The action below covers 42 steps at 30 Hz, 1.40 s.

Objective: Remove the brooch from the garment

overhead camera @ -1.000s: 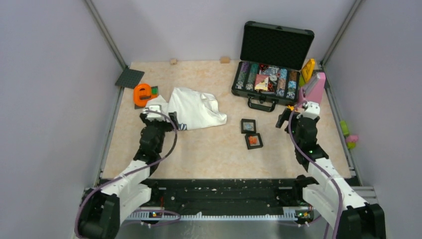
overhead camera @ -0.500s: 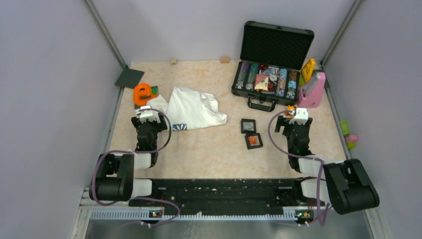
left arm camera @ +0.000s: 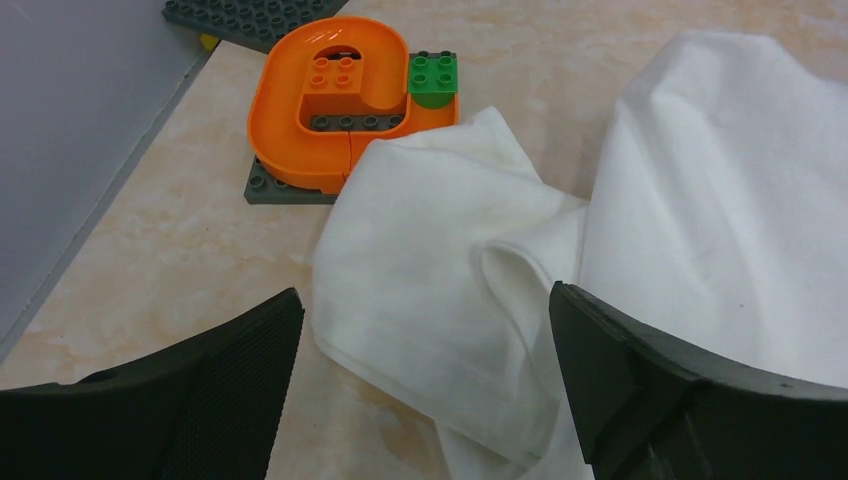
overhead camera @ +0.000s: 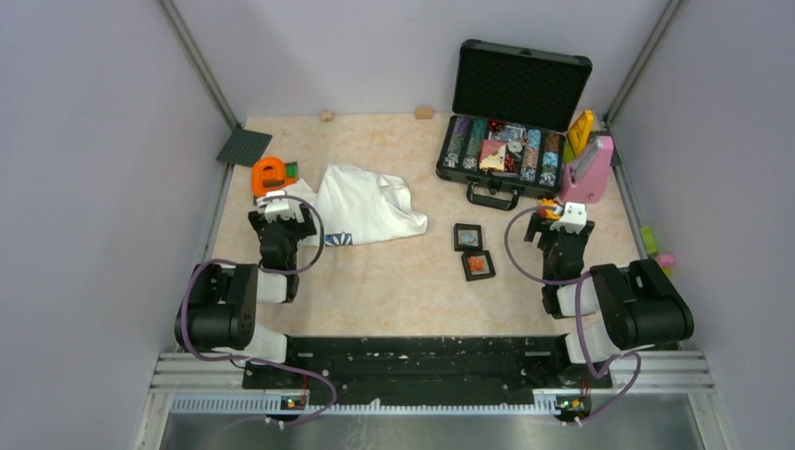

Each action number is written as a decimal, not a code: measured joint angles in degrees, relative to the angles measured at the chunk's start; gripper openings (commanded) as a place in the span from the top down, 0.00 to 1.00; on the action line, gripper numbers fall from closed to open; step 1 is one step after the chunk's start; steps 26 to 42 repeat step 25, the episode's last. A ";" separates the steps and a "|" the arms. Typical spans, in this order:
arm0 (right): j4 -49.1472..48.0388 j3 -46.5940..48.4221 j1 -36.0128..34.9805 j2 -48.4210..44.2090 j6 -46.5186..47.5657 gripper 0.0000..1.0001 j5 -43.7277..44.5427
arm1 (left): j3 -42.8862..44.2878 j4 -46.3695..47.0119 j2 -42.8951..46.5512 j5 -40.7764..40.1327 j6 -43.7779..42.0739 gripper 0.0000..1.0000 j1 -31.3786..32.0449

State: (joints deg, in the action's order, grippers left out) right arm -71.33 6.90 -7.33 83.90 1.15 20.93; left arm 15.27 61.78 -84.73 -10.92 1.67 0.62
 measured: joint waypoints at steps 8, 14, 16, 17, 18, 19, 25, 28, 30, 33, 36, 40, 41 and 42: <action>1.77 1.86 2.05 0.00 -1.90 0.11 -1.49 | 0.28 -0.13 -0.04 -0.52 0.17 0.01 0.00; 2.32 1.86 2.58 0.00 -2.60 0.01 -2.29 | 0.31 -0.13 -0.04 -0.52 0.17 0.01 0.00; 2.32 1.86 2.62 0.00 -2.73 0.01 -2.40 | 0.31 -0.13 -0.04 -0.52 0.17 0.01 0.00; 2.32 1.86 2.62 0.00 -2.71 0.01 -2.45 | 0.31 -0.13 -0.04 -0.52 0.17 0.01 0.00; 2.32 1.86 2.62 0.00 -2.73 0.01 -2.49 | 0.31 -0.13 -0.04 -0.55 0.17 0.01 0.00; 2.34 1.86 2.62 0.00 -2.73 0.01 -2.56 | 0.31 -0.13 -0.04 -0.55 0.17 0.01 0.00; 2.32 1.86 2.62 0.00 -2.73 0.01 -2.60 | 0.44 -0.28 -0.04 -0.50 0.20 0.01 0.00; 2.32 1.86 2.62 0.00 -2.73 0.01 -2.60 | 0.44 -0.28 -0.04 -0.50 0.20 0.01 0.00; 2.32 1.86 2.62 0.00 -2.73 0.01 -2.60 | 0.44 -0.28 -0.04 -0.50 0.20 0.01 0.00; 2.32 1.86 2.62 0.00 -2.73 0.01 -2.60 | 0.44 -0.28 -0.04 -0.50 0.20 0.01 0.00; 2.32 1.86 2.62 0.00 -2.73 0.01 -2.60 | 0.44 -0.28 -0.04 -0.50 0.20 0.01 0.00; 2.32 1.86 2.62 0.00 -2.73 0.01 -2.60 | 0.44 -0.28 -0.04 -0.50 0.20 0.01 0.00; 2.32 1.86 2.62 0.00 -2.73 0.01 -2.60 | 0.44 -0.28 -0.04 -0.50 0.20 0.01 0.00; 2.32 1.86 2.62 0.00 -2.73 0.01 -2.60 | 0.44 -0.28 -0.04 -0.50 0.20 0.01 0.00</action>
